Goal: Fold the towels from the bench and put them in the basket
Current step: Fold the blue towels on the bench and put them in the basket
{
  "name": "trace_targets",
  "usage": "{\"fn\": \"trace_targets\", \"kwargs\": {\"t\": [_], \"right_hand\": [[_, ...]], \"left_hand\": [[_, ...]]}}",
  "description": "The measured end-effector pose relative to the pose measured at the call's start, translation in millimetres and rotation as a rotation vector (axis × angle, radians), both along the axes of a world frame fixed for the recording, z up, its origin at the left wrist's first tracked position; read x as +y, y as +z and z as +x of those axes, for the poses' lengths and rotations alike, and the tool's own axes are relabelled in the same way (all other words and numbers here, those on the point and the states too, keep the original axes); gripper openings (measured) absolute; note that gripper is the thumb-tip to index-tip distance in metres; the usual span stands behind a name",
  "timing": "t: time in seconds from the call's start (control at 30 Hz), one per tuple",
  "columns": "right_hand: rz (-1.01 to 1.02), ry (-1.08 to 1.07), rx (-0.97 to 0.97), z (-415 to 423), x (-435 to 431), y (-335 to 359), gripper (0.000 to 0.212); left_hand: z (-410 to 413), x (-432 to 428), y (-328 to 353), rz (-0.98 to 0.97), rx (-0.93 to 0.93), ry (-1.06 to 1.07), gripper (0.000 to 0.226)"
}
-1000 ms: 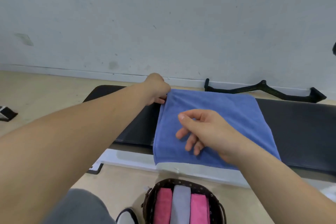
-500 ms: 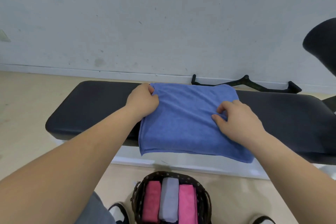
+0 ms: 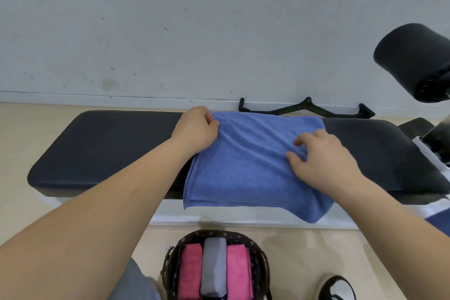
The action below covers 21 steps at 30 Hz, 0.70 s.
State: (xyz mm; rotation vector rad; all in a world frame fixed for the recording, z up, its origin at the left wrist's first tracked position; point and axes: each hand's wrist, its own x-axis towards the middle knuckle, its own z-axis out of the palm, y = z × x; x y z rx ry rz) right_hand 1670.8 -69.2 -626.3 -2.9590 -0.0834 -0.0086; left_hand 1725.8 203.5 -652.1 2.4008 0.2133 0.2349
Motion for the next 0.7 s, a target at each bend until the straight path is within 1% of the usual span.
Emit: {"fn": "trace_targets", "kwargs": {"t": [0.1, 0.2, 0.27, 0.37, 0.47, 0.57, 0.63, 0.7], "right_hand": [[0.041, 0.061, 0.006, 1.4, 14.9, -1.2, 0.055], [0.011, 0.118, 0.103, 7.7, 23.3, -13.1, 0.065], [-0.010, 0.131, 0.155, 11.3, 24.7, -21.1, 0.069], [0.014, 0.124, 0.148, 14.0, 22.0, -22.2, 0.068], [0.029, 0.122, 0.130, 14.0, 21.6, -21.8, 0.067], [0.002, 0.139, 0.114, 15.2, 28.0, -25.8, 0.071], [-0.003, 0.164, 0.115, 14.1, 38.1, -27.7, 0.069], [-0.009, 0.188, 0.142, 11.5, 49.0, -28.9, 0.068]], "left_hand": [[-4.9, 13.5, 2.2, -0.041, 0.012, 0.033, 0.021], [-13.8, 29.5, 0.3, -0.038, 0.090, 0.047, 0.020], [-20.0, 33.0, 1.6, -0.053, 0.145, 0.034, 0.024], [-30.9, 31.0, 13.9, -0.090, 0.207, 0.029, 0.035], [-48.1, 31.9, 25.6, -0.061, 0.375, -0.021, 0.044], [-61.3, 35.6, 26.9, -0.017, 0.454, -0.070, 0.035], [-66.6, 39.3, 25.9, 0.014, 0.454, -0.080, 0.031], [-72.2, 43.4, 24.9, -0.012, 0.439, -0.081, 0.030]]}}
